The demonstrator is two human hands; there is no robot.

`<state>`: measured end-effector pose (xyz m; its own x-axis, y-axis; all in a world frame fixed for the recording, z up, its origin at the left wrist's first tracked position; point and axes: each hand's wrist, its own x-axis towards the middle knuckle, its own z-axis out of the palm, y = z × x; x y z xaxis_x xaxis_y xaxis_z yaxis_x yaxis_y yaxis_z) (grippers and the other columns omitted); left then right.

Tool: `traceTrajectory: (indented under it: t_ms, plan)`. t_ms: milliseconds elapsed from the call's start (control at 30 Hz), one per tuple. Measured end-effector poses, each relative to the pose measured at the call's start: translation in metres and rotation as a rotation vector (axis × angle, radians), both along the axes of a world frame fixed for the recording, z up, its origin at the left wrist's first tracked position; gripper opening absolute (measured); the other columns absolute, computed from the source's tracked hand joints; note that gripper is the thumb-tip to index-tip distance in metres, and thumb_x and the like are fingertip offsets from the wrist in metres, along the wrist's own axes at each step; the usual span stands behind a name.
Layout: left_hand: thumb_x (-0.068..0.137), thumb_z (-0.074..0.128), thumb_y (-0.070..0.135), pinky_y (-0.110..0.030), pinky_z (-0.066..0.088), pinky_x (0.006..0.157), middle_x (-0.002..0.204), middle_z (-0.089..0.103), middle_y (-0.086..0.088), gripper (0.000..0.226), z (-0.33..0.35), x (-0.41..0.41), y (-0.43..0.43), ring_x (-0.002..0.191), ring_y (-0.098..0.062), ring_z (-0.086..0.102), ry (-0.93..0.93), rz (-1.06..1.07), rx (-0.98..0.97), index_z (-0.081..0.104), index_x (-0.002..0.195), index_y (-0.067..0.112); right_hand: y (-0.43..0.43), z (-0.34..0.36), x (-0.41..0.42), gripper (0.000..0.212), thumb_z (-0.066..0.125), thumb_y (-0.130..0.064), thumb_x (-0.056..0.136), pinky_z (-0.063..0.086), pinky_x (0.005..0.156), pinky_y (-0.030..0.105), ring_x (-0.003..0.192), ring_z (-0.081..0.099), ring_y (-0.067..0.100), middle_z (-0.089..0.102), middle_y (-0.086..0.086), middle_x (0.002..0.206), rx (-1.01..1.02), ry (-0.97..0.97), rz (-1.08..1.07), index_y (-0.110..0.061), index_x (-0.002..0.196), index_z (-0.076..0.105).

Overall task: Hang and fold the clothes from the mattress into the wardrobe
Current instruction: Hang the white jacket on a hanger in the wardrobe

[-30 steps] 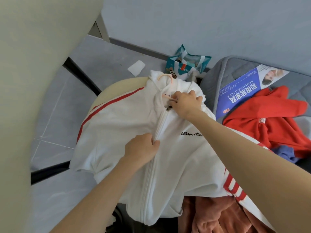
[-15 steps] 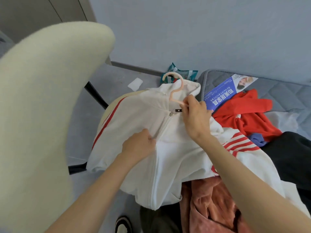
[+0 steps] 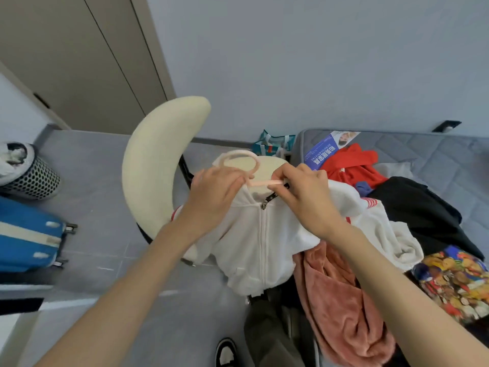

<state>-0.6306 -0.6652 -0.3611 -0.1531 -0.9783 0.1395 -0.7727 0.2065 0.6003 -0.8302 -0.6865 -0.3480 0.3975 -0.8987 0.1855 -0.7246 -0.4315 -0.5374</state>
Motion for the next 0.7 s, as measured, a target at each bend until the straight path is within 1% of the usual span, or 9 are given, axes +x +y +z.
traceTrajectory:
  t_ms: [67,100,167,300,400,467,567,633,700]
  plan:
    - [0.100,0.041,0.037,-0.014,0.039,0.084,0.096,0.059,0.031,0.025,0.022,0.008,0.024,0.093,0.007,0.055,0.173,-0.159,0.220,0.061,0.112,0.029,0.025,0.017,-0.006,0.008,0.056,-0.030,0.095,0.016,0.073,0.028,0.075,0.039,0.003,0.044,-0.018,0.068,-0.017,-0.012,-0.031,-0.023,0.091,0.058]
    - [0.099,0.045,0.034,-0.007,0.035,0.080,0.098,0.057,0.031,0.020,0.033,0.009,0.036,0.093,0.011,0.052,0.191,-0.201,0.269,0.058,0.114,0.033,0.036,0.026,-0.010,0.008,0.057,-0.030,0.094,0.017,0.073,0.029,0.075,0.039,0.001,0.044,-0.018,0.067,-0.018,-0.026,-0.038,-0.023,0.091,0.058]
    - [0.098,0.049,0.030,-0.005,0.033,0.077,0.096,0.057,0.028,0.018,0.051,0.006,0.057,0.092,0.013,0.050,0.144,-0.230,0.204,0.059,0.112,0.032,0.055,0.043,-0.017,0.007,0.057,-0.030,0.094,0.018,0.074,0.030,0.075,0.041,-0.001,0.047,-0.018,0.068,-0.023,-0.051,-0.034,-0.024,0.090,0.058]
    - [0.098,0.046,0.034,-0.014,0.035,0.061,0.070,0.054,0.023,0.020,0.081,-0.016,0.091,0.071,0.006,0.049,0.046,-0.100,0.077,0.063,0.104,0.025,0.086,0.069,-0.034,0.007,0.064,-0.030,0.090,0.024,0.074,0.029,0.078,0.041,0.003,0.060,-0.015,0.083,-0.081,-0.128,-0.039,-0.024,0.092,0.062]
    - [0.096,0.047,0.043,-0.024,0.043,0.074,0.087,0.064,0.018,0.021,0.099,-0.024,0.116,0.081,0.000,0.054,0.047,-0.054,0.049,0.063,0.107,0.036,0.111,0.077,-0.059,0.046,0.074,-0.036,0.080,0.031,0.088,0.021,0.100,0.043,0.007,0.054,-0.012,0.111,-0.027,-0.218,-0.079,-0.019,0.119,0.056]
    - [0.095,0.049,0.045,-0.029,0.045,0.083,0.103,0.066,0.022,0.022,0.108,-0.026,0.132,0.094,0.001,0.057,0.084,-0.011,0.053,0.063,0.111,0.041,0.127,0.077,-0.076,0.060,0.074,-0.040,0.077,0.030,0.093,0.019,0.109,0.043,0.010,0.053,-0.007,0.120,0.021,-0.188,-0.114,-0.018,0.128,0.051]
    - [0.090,0.049,0.053,-0.039,0.047,0.090,0.106,0.066,0.025,0.026,0.119,-0.029,0.160,0.101,-0.004,0.060,0.099,0.044,0.061,0.061,0.112,0.044,0.145,0.078,-0.096,0.042,0.070,-0.031,0.085,0.040,0.096,0.025,0.108,0.051,0.006,0.058,-0.010,0.119,0.004,-0.161,-0.094,-0.016,0.122,0.057]
    - [0.085,0.047,0.058,-0.041,0.048,0.089,0.102,0.066,0.026,0.030,0.126,-0.027,0.181,0.099,-0.004,0.061,0.102,0.098,0.058,0.061,0.108,0.046,0.153,0.086,-0.100,0.023,0.066,-0.017,0.089,0.045,0.091,0.026,0.099,0.057,0.004,0.064,-0.012,0.107,-0.035,-0.186,-0.053,-0.016,0.112,0.067]
    - [0.082,0.049,0.060,-0.040,0.049,0.088,0.100,0.067,0.026,0.026,0.136,-0.022,0.203,0.096,-0.003,0.061,0.119,0.151,0.038,0.061,0.104,0.051,0.162,0.095,-0.095,0.017,0.063,-0.012,0.090,0.046,0.082,0.023,0.090,0.061,0.008,0.072,-0.002,0.099,-0.079,-0.183,0.046,-0.014,0.105,0.071]
